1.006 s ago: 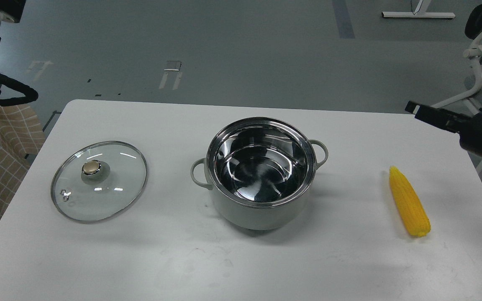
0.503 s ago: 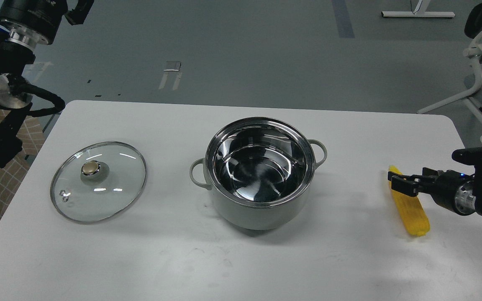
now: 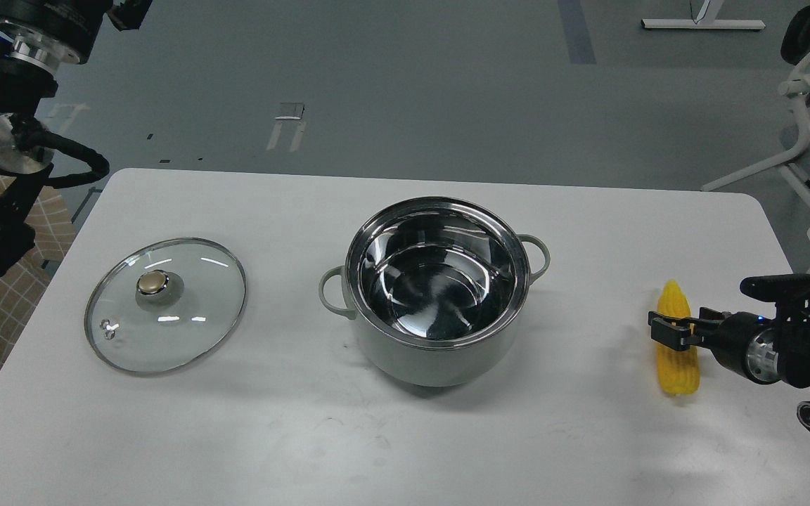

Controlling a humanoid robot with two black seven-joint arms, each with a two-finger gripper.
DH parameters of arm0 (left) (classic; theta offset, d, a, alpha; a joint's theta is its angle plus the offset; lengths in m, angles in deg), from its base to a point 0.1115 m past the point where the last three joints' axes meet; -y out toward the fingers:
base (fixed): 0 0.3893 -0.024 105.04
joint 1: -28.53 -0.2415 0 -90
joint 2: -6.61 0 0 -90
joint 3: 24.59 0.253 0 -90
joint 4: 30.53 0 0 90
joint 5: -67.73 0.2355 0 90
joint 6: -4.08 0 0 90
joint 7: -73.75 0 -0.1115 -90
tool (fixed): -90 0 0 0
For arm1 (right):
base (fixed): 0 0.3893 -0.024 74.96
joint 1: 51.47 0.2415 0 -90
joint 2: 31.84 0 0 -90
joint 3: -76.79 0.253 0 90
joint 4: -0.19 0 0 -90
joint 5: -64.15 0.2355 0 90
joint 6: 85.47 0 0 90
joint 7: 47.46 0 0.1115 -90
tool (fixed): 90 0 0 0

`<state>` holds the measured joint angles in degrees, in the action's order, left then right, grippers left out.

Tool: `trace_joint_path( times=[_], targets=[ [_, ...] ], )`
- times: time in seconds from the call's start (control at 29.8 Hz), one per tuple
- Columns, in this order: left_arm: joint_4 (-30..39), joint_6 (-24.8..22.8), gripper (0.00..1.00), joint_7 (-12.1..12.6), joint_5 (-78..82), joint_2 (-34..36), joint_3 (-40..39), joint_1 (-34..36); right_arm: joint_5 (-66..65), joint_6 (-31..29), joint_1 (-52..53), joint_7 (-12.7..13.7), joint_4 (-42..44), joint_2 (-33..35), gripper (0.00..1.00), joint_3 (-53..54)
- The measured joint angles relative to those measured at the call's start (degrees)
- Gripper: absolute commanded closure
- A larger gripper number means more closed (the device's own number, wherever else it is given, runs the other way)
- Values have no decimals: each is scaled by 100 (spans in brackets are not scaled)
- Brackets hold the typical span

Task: Open pot and put corn in
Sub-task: 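Reach the right gripper down and grasp the yellow corn cob, then lift the corn cob and carry it over the open pot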

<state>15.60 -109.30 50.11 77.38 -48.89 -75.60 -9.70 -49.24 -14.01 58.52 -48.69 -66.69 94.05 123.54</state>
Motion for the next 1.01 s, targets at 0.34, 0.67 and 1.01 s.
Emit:
trace_joint_path(
  times=[0.34,0.67,1.01],
  targets=[
    [54,150,2,42,-17,-11,16,119,-6,2,-57,50,62,-136,91,7],
    [69,219,2,69,-17,-6,47,119,34,495,191,92,-121,-29,100,135],
    [223,303,2,141,-17,58,53,142,466,597,1116,13,-1410,-100,100,931]
  ],
)
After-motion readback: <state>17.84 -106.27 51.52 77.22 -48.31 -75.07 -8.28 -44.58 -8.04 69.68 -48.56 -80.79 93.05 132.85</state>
